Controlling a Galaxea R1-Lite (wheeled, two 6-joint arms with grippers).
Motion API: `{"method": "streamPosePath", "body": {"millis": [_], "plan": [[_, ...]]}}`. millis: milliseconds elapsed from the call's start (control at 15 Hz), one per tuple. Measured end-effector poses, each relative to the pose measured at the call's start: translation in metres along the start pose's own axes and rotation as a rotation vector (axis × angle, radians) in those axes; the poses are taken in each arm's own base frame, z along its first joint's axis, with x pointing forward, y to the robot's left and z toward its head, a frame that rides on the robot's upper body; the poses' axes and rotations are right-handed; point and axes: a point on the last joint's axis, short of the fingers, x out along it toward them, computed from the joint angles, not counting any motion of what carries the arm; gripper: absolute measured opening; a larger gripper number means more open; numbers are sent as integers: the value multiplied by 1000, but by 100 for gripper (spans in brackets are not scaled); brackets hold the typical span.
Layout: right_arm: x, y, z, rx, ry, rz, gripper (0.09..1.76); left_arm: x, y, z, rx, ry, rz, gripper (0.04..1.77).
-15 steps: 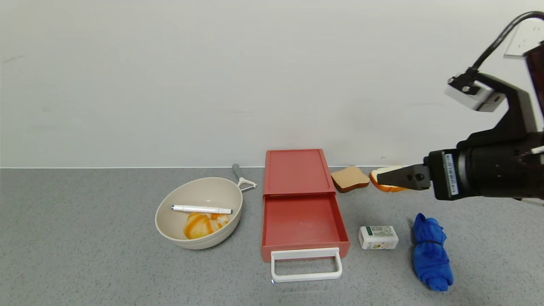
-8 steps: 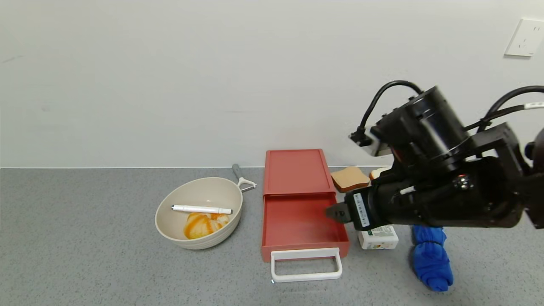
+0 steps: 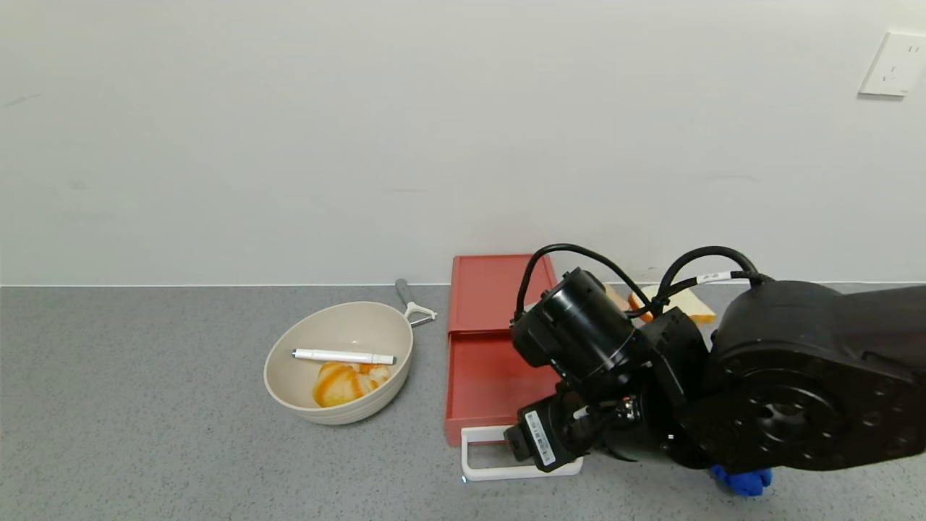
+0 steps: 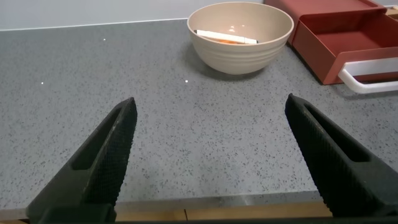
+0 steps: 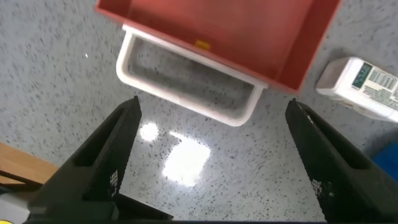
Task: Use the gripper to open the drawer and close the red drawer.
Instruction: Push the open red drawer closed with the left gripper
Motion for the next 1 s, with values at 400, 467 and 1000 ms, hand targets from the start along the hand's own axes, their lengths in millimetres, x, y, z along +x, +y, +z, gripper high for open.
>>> {"method": "streamPosePath", "body": {"millis": [400, 467, 1000], "plan": [[9, 17, -14, -245, 71, 105, 171, 0, 0, 0, 0, 0, 0, 172], [9, 17, -14, -278, 76, 116, 171, 0, 0, 0, 0, 0, 0, 172], [18, 28, -21, -1, 222, 21, 171, 0, 0, 0, 0, 0, 0, 172]]}}
